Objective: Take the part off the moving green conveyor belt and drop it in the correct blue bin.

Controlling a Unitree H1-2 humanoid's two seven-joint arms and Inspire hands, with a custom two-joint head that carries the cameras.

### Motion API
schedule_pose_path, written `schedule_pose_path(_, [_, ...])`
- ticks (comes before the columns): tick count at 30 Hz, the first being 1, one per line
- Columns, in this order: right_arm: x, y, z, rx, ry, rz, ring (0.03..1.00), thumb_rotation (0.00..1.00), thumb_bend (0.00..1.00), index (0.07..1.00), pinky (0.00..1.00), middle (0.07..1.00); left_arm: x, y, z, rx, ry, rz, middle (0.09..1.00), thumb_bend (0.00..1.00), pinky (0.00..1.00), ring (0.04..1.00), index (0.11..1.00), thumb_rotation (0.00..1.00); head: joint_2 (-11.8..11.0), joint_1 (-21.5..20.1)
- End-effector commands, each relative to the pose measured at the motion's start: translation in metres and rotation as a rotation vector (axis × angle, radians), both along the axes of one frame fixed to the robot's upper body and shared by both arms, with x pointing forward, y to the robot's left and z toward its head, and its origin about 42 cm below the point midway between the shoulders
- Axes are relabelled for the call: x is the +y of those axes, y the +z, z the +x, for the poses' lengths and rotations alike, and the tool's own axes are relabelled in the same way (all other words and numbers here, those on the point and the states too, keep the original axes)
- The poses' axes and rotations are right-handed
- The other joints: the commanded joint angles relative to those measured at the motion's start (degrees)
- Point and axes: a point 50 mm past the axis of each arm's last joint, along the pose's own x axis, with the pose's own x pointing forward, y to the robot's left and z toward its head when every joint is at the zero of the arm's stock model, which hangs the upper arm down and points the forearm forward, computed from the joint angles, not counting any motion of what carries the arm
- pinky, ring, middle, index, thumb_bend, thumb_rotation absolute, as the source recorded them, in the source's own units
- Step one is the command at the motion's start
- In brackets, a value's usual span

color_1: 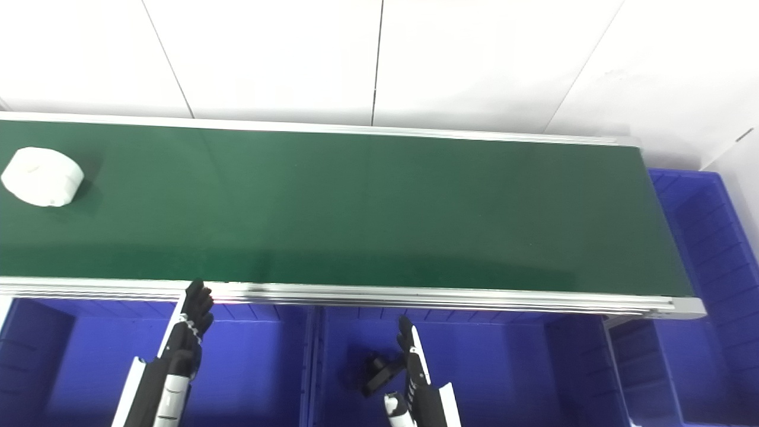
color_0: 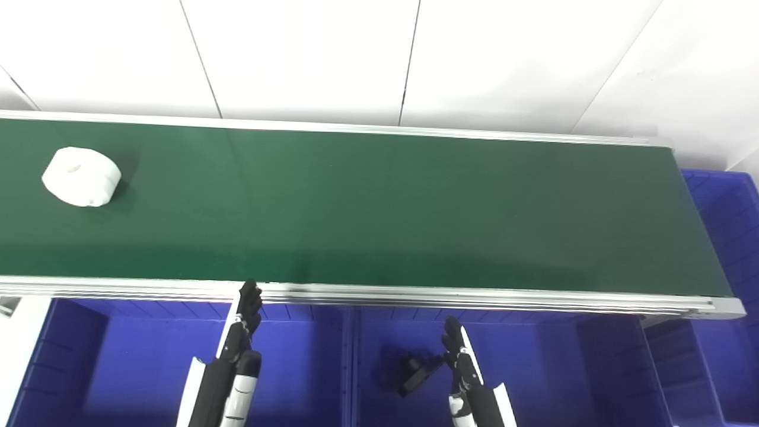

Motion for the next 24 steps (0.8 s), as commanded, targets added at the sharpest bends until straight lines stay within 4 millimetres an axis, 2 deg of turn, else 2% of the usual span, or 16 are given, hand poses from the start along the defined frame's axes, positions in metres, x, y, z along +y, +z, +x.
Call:
schedule_pose_path(1, [0.009, 0.006, 0.002, -0.082, -0.007, 0.053, 1.0, 1.0, 0.85, 1.0, 1.0, 1.0, -0.007, 0.003, -0.001, -0.053, 0.008, -0.01, 1.0, 0.56, 1.0, 1.0, 1.0, 1.0, -1.8, 2.4])
schedule_pose_path(2, [0.006, 0.003, 0.002, -0.082, -0.005, 0.053, 1.0, 1.0, 0.85, 1.0, 1.0, 1.0, -0.01, -0.001, -0.001, -0.052, 0.01, -0.007, 1.0, 0.57, 1.0, 1.0, 1.0, 1.0, -3.9, 4.7])
schedule_pose_path(3, [0.004, 0.0, 0.002, -0.081, -0.004, 0.056, 1.0, 1.0, 0.85, 1.0, 1.0, 1.0, -0.012, -0.003, -0.001, -0.053, 0.012, -0.002, 1.0, 0.59, 1.0, 1.0, 1.0, 1.0, -3.9, 4.7])
schedule_pose_path(4, [0.002, -0.004, 0.002, -0.08, -0.006, 0.055, 1.0, 1.0, 0.85, 1.0, 1.0, 1.0, -0.015, -0.006, 0.0, -0.05, 0.013, 0.006, 1.0, 0.59, 1.0, 1.0, 1.0, 1.0, -5.7, 6.6])
schedule_pose_path(8, [-0.007, -0.014, 0.003, -0.083, -0.007, 0.03, 1.0, 1.0, 0.85, 1.0, 1.0, 1.0, -0.024, -0.015, 0.001, -0.051, 0.013, 0.025, 1.0, 0.56, 1.0, 1.0, 1.0, 1.0, -8.8, 9.5])
schedule_pose_path(16, [-0.018, -0.017, 0.007, -0.107, -0.001, 0.0, 1.0, 1.0, 0.85, 1.0, 1.0, 1.0, -0.033, -0.021, 0.003, -0.079, 0.012, 0.061, 1.0, 0.46, 1.0, 1.0, 1.0, 1.0, -10.4, 13.8])
schedule_pose_path(24, [-0.021, -0.015, 0.009, -0.121, 0.005, 0.002, 1.0, 1.0, 0.86, 1.0, 1.0, 1.0, -0.036, -0.022, 0.002, -0.094, 0.009, 0.084, 1.0, 0.45, 1.0, 0.976, 1.0, 1.0, -11.0, 16.4])
